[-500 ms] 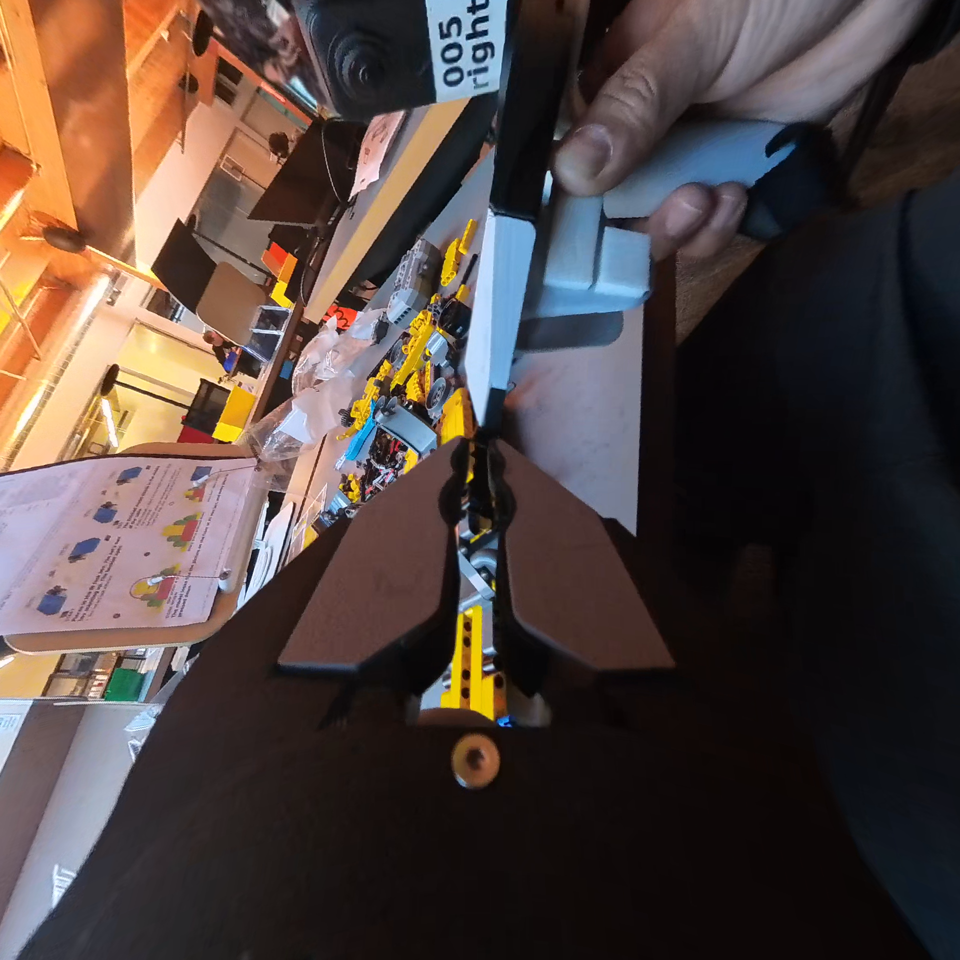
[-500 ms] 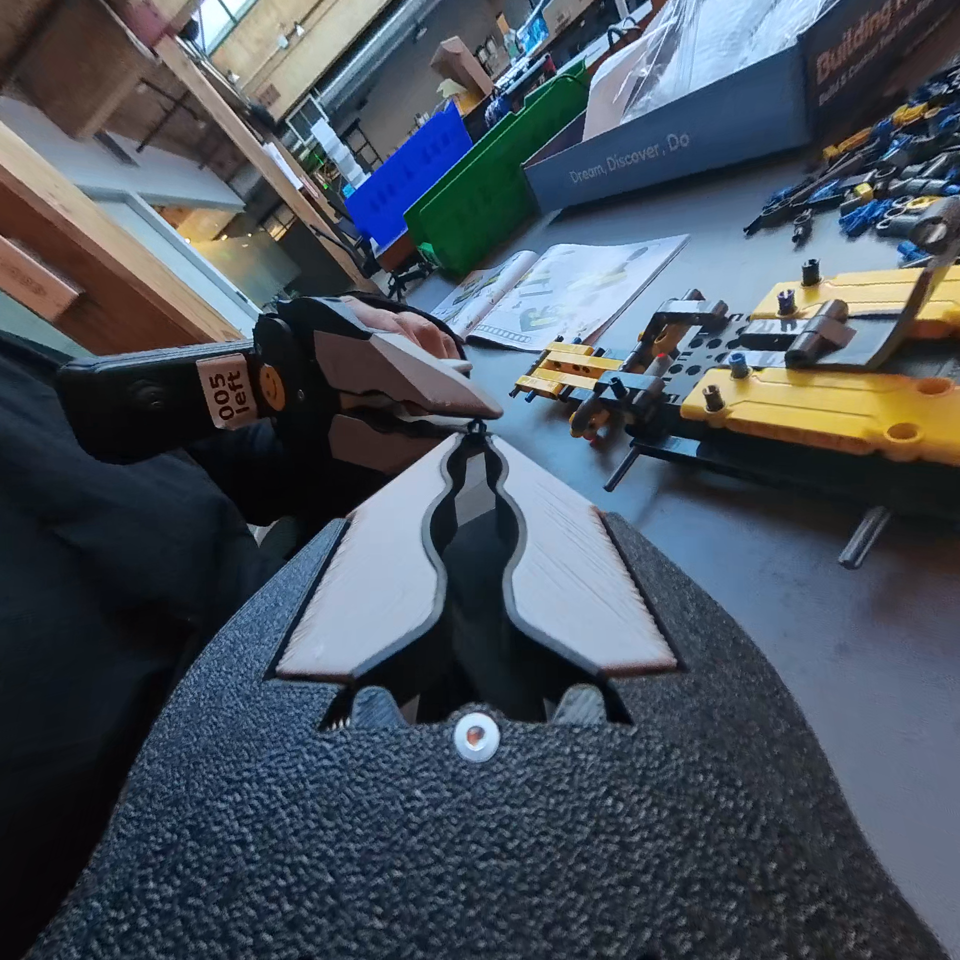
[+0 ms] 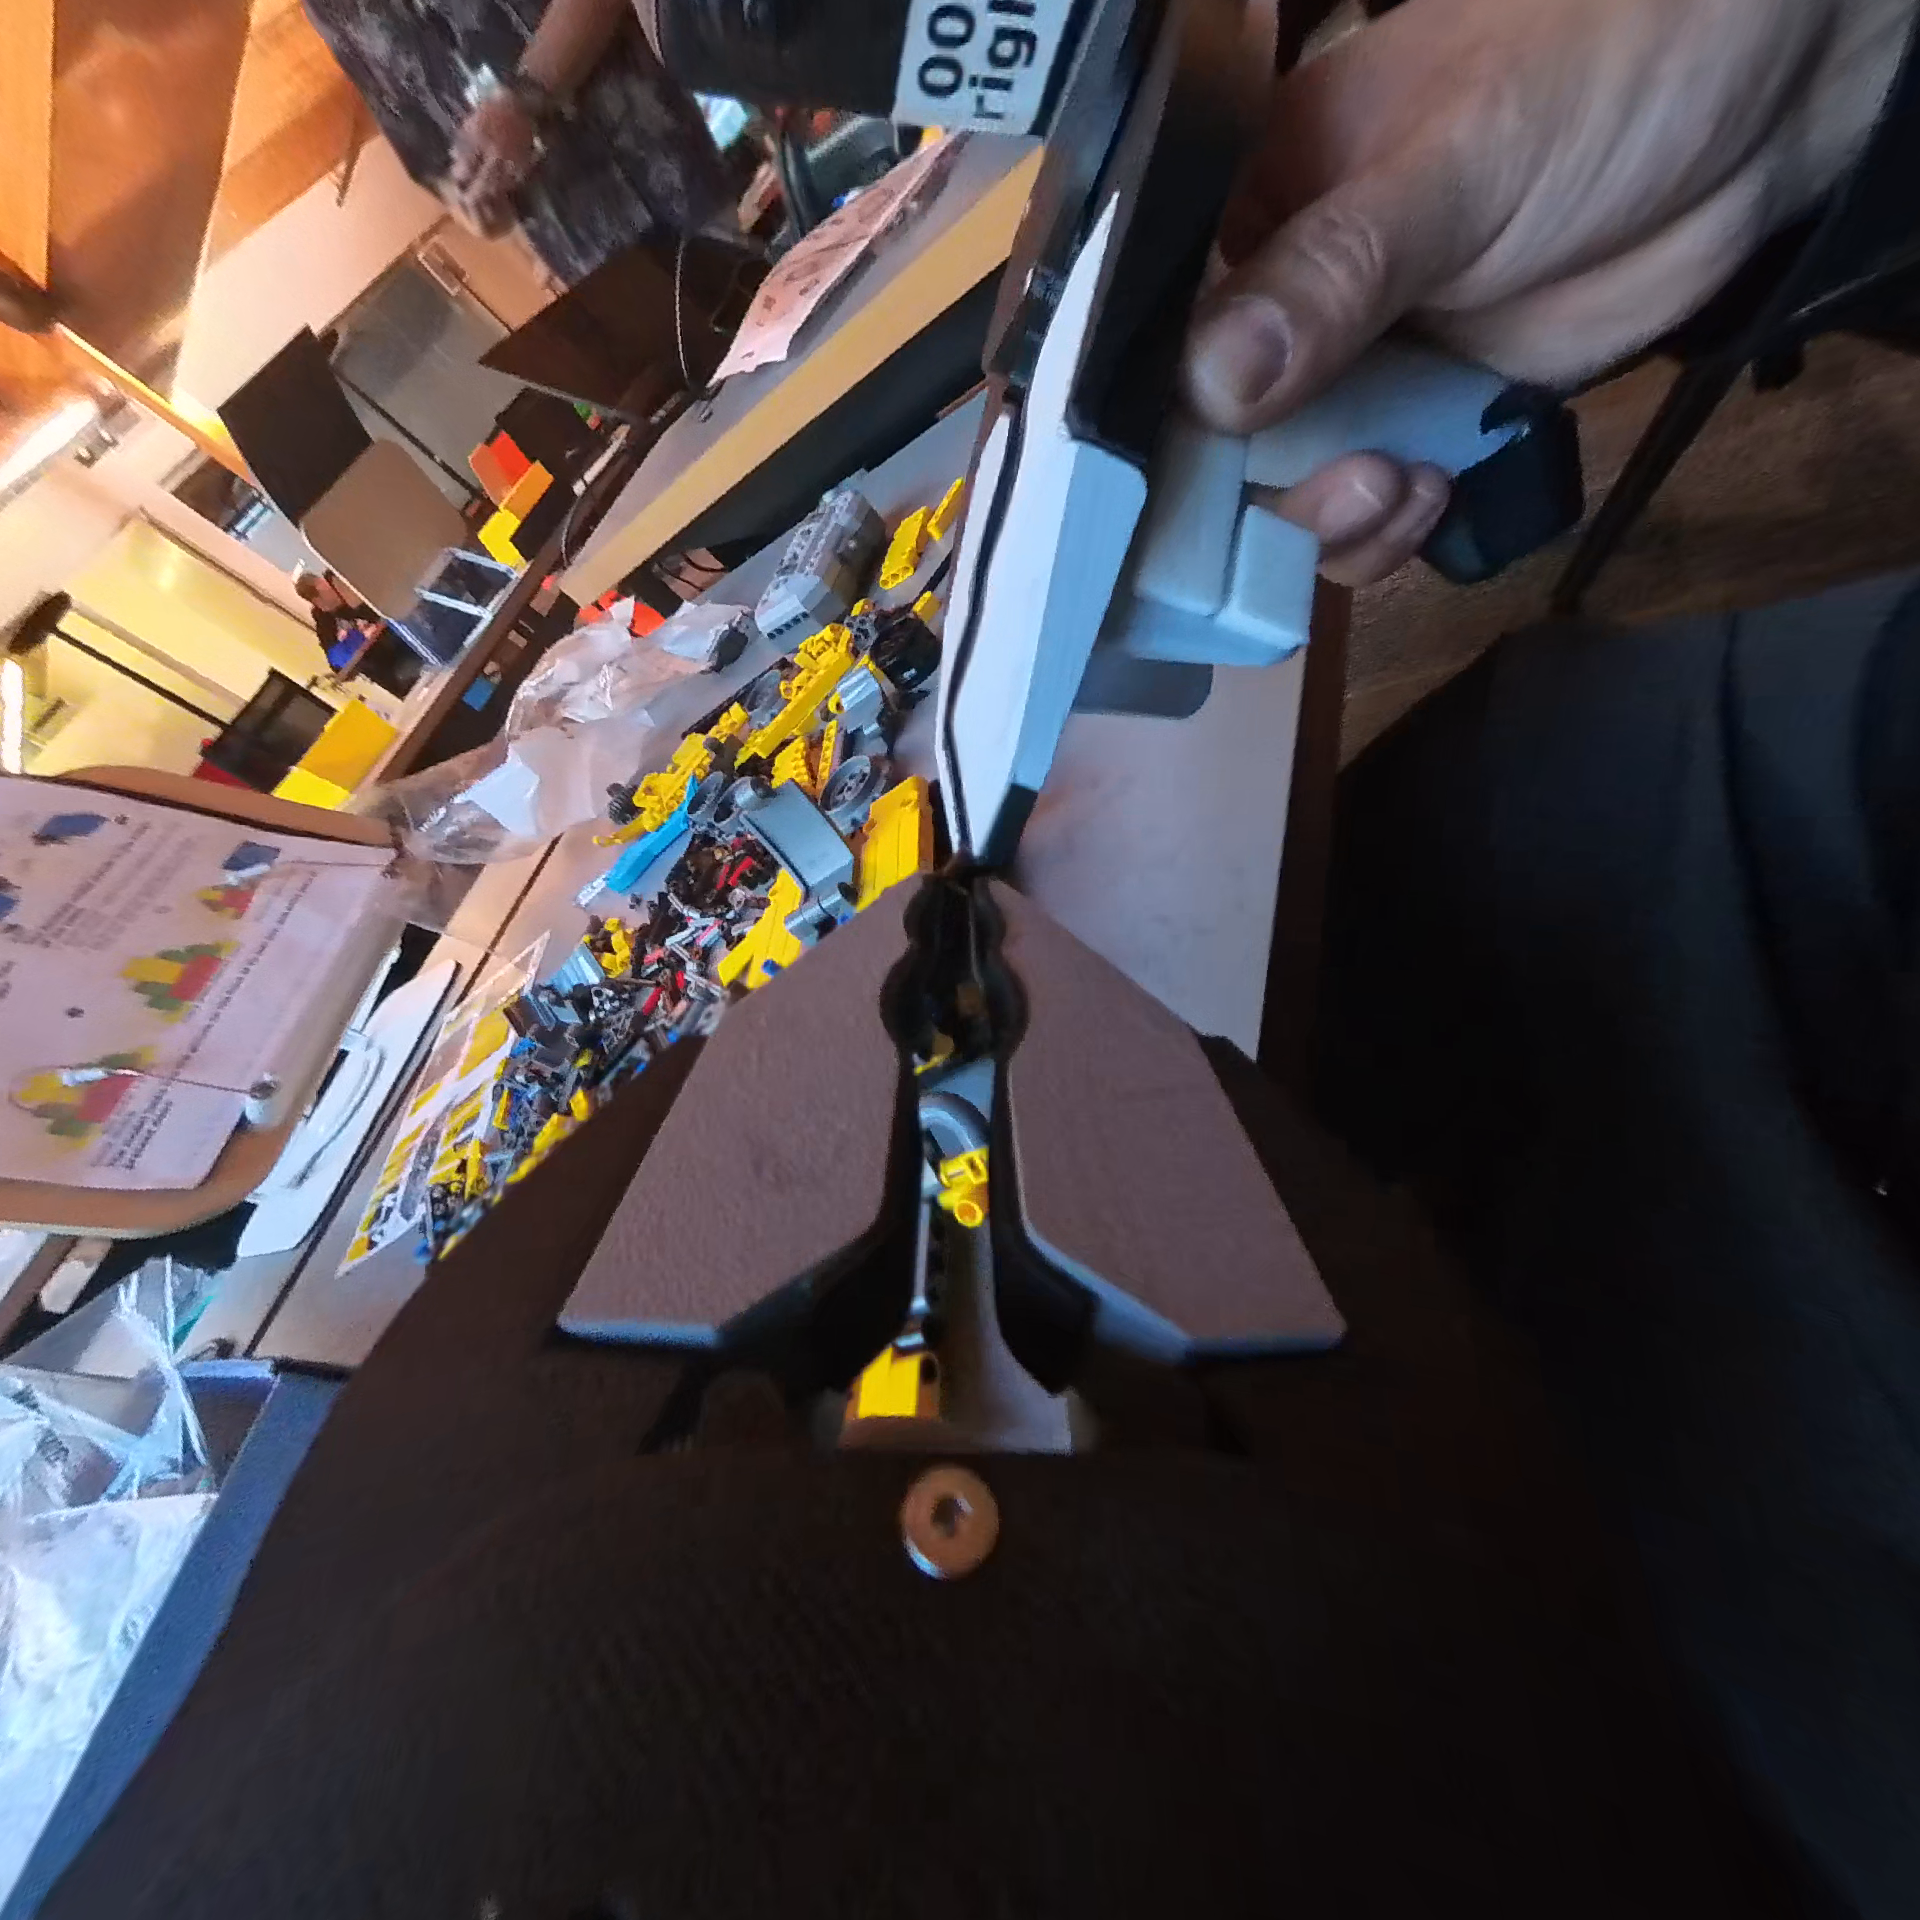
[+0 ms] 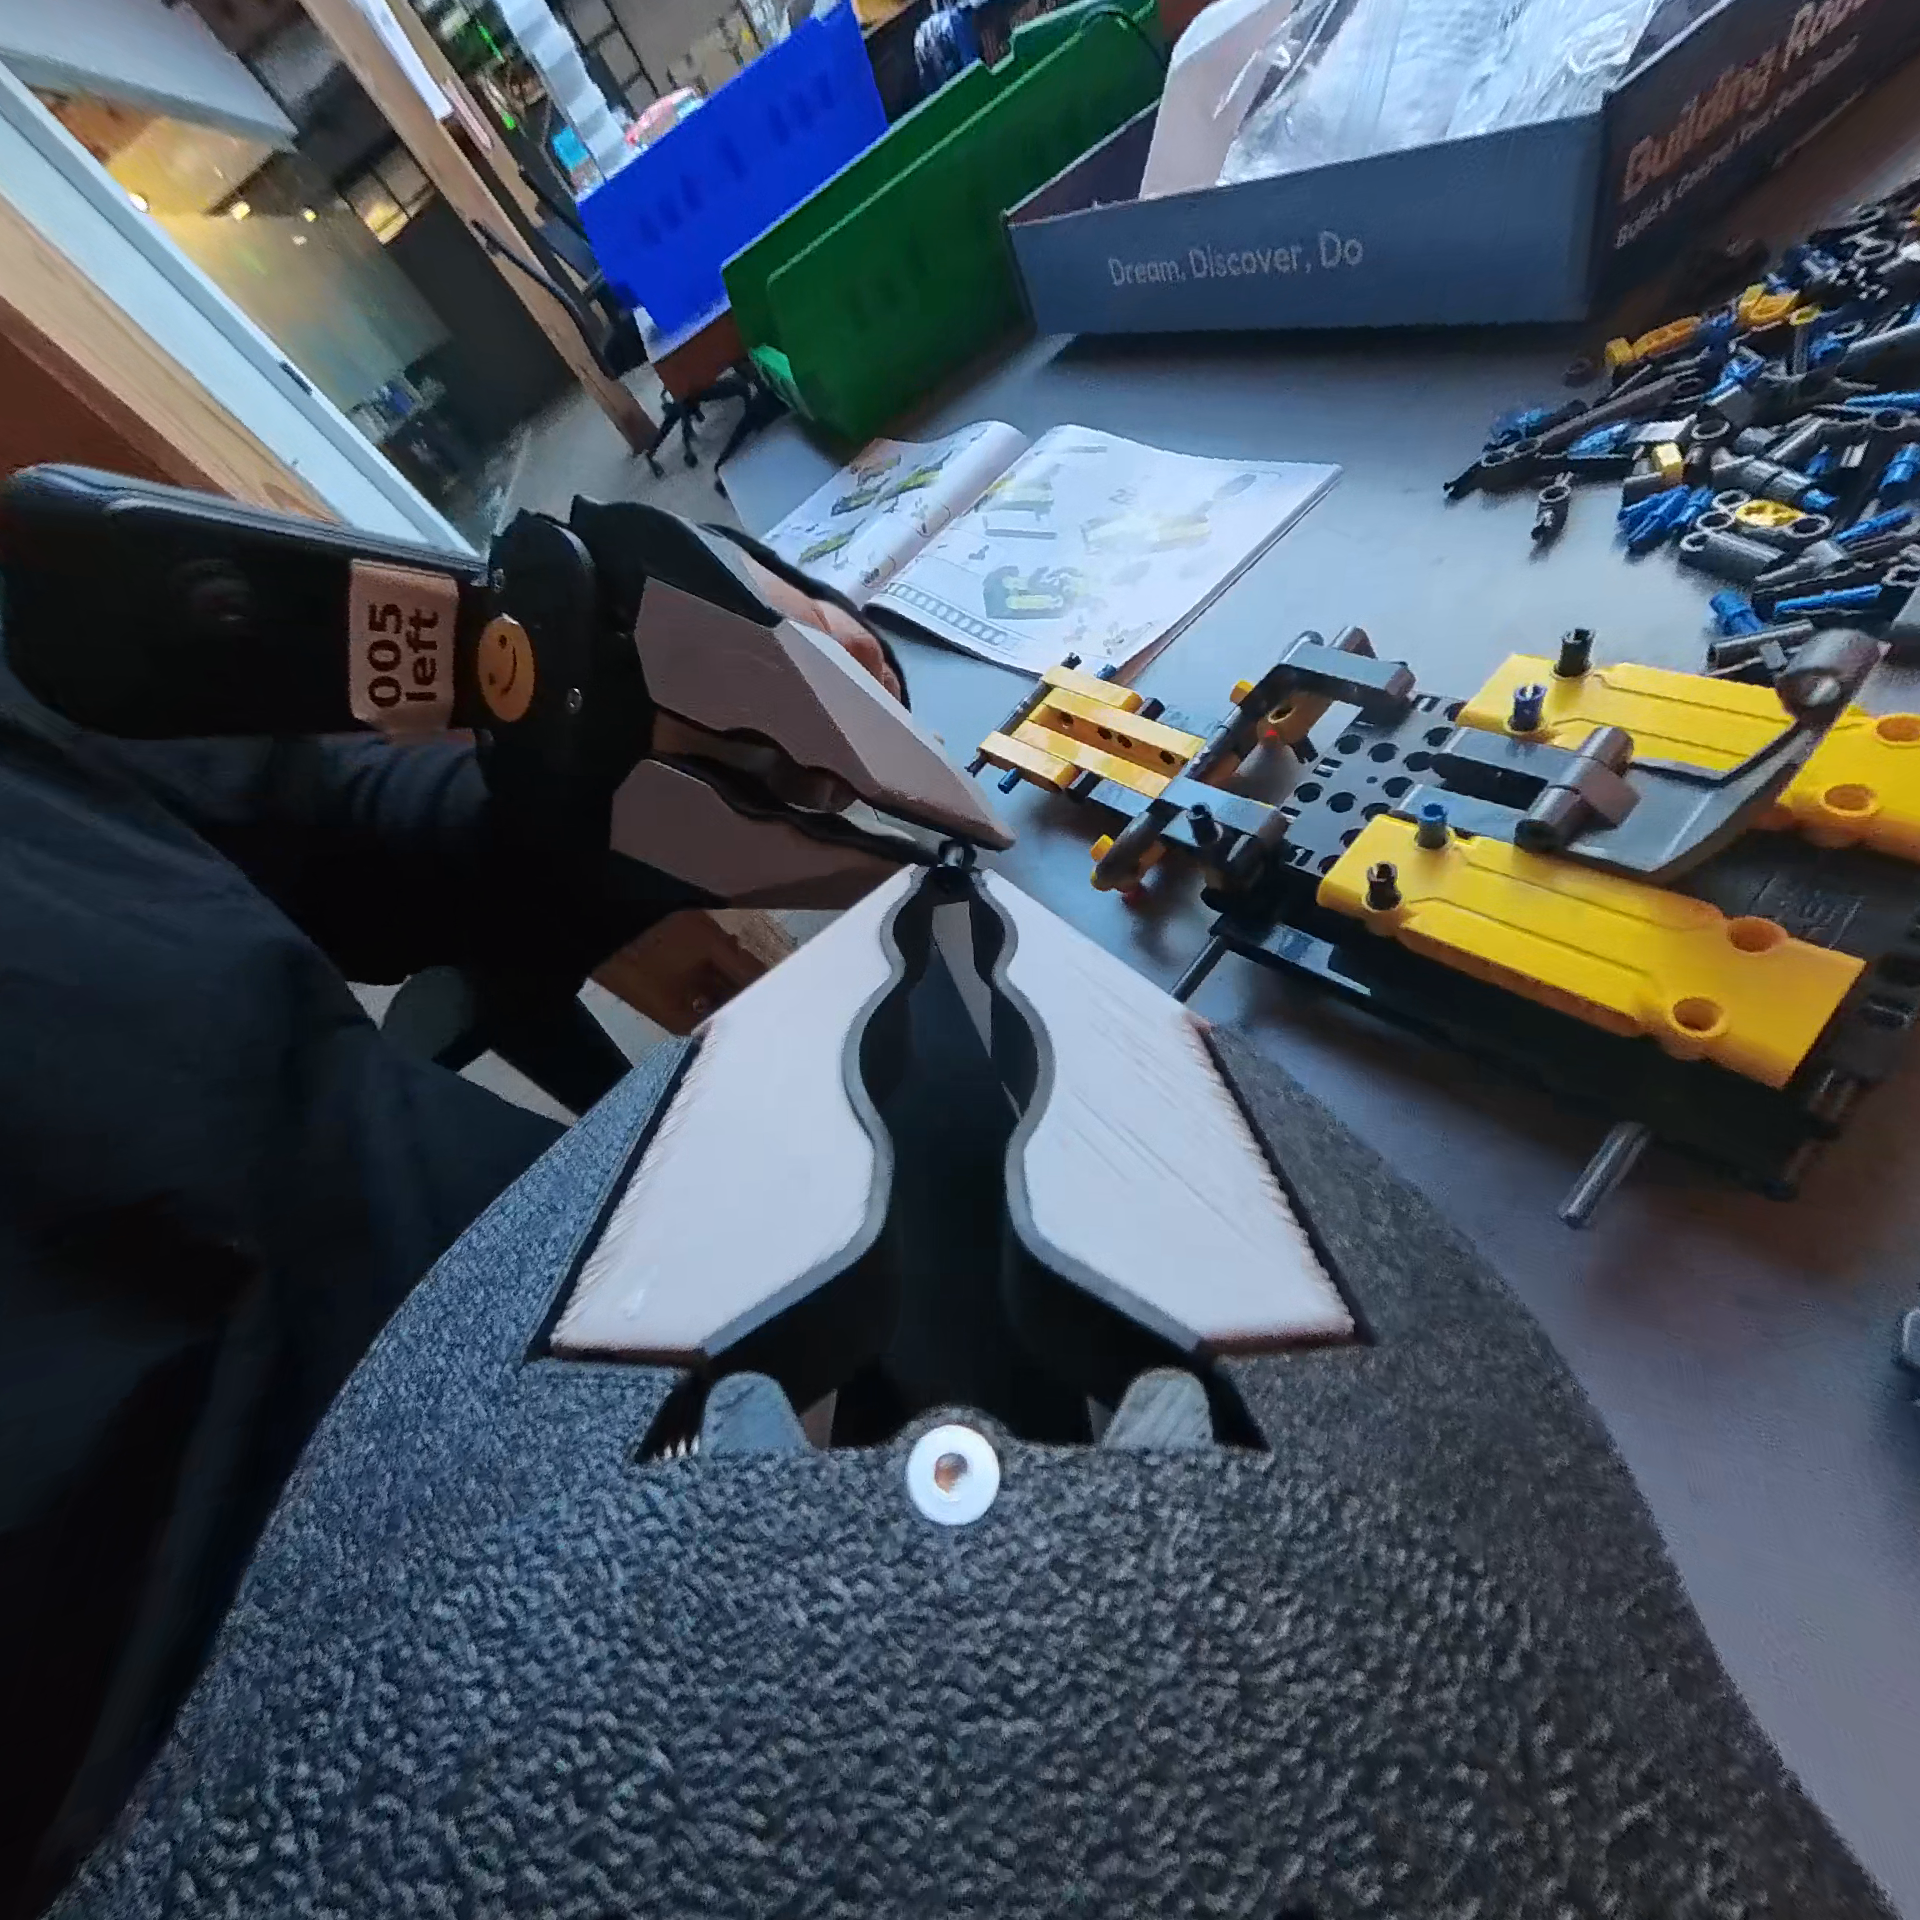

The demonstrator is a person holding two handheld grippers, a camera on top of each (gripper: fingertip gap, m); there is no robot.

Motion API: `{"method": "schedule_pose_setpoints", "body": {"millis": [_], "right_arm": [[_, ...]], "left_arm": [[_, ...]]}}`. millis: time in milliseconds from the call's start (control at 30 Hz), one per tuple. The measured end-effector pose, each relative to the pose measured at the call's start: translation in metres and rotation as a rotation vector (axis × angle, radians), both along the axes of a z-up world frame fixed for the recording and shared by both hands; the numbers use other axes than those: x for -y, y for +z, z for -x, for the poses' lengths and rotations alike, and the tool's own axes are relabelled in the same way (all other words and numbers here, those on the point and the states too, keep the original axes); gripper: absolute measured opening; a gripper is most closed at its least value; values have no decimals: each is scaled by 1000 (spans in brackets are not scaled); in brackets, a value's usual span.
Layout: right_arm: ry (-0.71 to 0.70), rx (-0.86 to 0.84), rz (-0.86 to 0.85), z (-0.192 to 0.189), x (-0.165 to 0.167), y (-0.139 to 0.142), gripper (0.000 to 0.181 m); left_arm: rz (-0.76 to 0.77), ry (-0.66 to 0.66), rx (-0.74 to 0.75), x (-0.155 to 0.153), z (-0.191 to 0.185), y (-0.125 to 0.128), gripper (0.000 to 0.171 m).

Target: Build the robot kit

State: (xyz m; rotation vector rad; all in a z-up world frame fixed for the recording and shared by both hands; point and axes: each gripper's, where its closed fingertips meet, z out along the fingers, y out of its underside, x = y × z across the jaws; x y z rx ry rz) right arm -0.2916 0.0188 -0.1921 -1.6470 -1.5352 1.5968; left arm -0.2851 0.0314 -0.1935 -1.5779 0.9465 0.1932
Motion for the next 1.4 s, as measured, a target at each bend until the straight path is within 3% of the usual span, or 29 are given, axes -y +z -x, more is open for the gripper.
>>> {"method": "schedule_pose_setpoints", "body": {"millis": [233, 533, 1133, 1400], "right_arm": [[11, 73, 100, -5, -1, -16, 6], [25, 79, 108, -11, -2, -19, 6], [16, 93, 113, -8, -9, -24, 6], [57, 144, 134, -9, -3, -34, 6]], "left_arm": [[63, 35, -56, -2, -4, -17, 2], [91, 22, -63, -3, -10, -24, 9], [80, 34, -28, -5, -3, -22, 14], [71, -5, -115, 0, -8, -30, 6]]}}
